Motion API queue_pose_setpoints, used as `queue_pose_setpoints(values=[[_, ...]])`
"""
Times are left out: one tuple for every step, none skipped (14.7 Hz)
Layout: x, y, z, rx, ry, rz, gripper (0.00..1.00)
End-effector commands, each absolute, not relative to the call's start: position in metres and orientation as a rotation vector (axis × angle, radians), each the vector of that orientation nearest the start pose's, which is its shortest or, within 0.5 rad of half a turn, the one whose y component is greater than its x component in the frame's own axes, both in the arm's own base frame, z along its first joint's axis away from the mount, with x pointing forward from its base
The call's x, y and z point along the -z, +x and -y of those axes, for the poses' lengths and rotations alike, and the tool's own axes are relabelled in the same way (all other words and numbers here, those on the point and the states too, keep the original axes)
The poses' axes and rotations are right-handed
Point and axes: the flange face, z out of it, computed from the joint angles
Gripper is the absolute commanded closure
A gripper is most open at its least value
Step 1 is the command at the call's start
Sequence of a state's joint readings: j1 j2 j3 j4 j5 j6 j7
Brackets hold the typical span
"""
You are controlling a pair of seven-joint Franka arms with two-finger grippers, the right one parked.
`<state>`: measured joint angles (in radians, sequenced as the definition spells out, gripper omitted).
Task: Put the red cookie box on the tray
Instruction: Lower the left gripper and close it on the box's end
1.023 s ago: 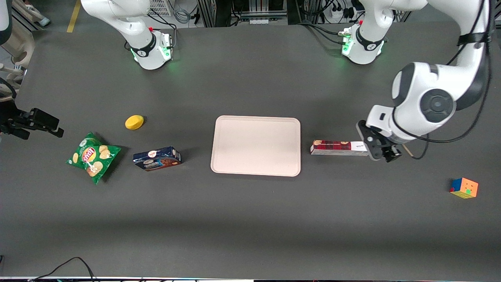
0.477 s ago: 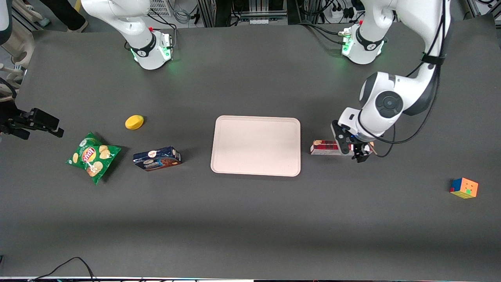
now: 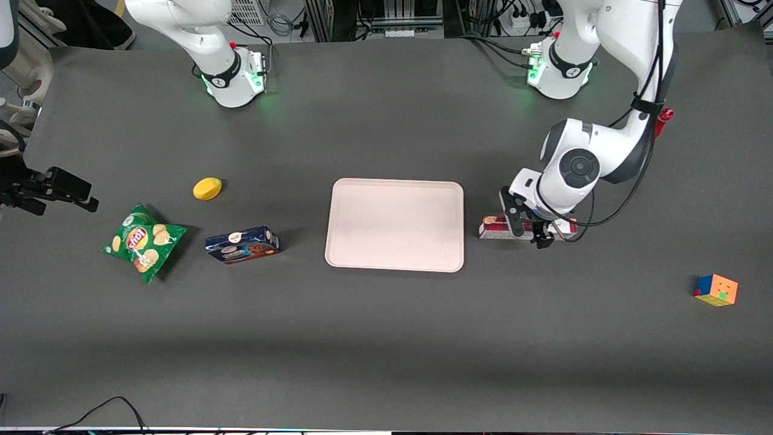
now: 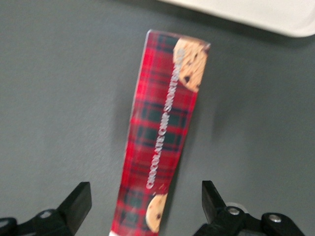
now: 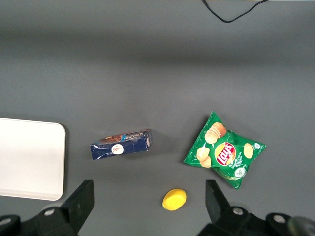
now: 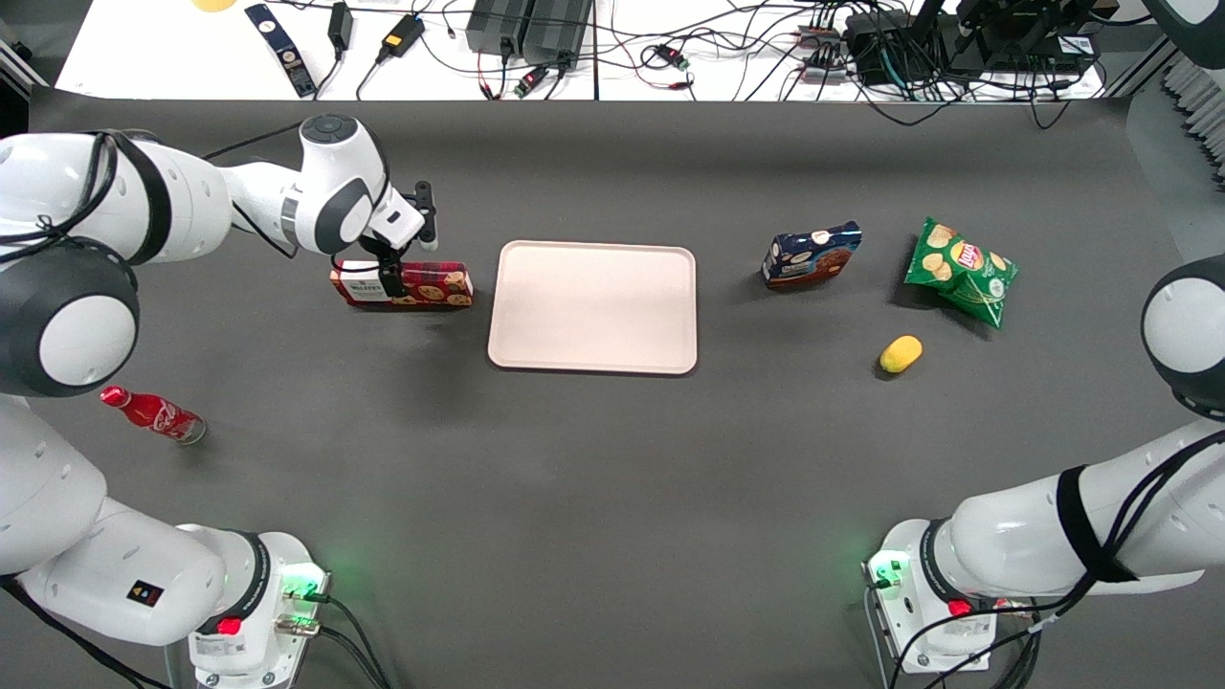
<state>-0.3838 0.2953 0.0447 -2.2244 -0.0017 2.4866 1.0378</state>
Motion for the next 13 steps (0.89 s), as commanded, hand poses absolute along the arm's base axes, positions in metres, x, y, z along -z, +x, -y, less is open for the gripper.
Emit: queue_pose_setpoints(values=[[-0.227,0.511,0.193,-0.006,-2.423,-2.014,0.00],[-0.224,0.511,0.193,-0.004,-2.421,-2.015,0.00],[-0.224,0.512,0.193,0.002,-2.413,-2.021,0.03],[-0.223,0.513,0.191,0.009,-2.397,-2.037,0.09],[-0.222,0.513,0.190,0.008,-2.379,-2.060,0.15],[-0.221,0.514,0.187,0.008,-2.388,-2.056,0.18],[-0.220,0.514,0.186,0.009,-2.399,-2.051,0.24],[-0.219,0.514,0.186,0.008,-2.404,-2.050,0.28],[-0.219,0.514,0.185,0.006,-2.404,-2.050,0.39],[-0.218,0.514,0.184,0.005,-2.409,-2.046,0.49],[-0.217,0.515,0.184,0.010,-2.438,-2.031,0.58],[-0.217,0.516,0.182,0.015,-2.460,-2.014,0.67],[-0.218,0.517,0.182,0.018,-2.463,-2.011,0.79]])
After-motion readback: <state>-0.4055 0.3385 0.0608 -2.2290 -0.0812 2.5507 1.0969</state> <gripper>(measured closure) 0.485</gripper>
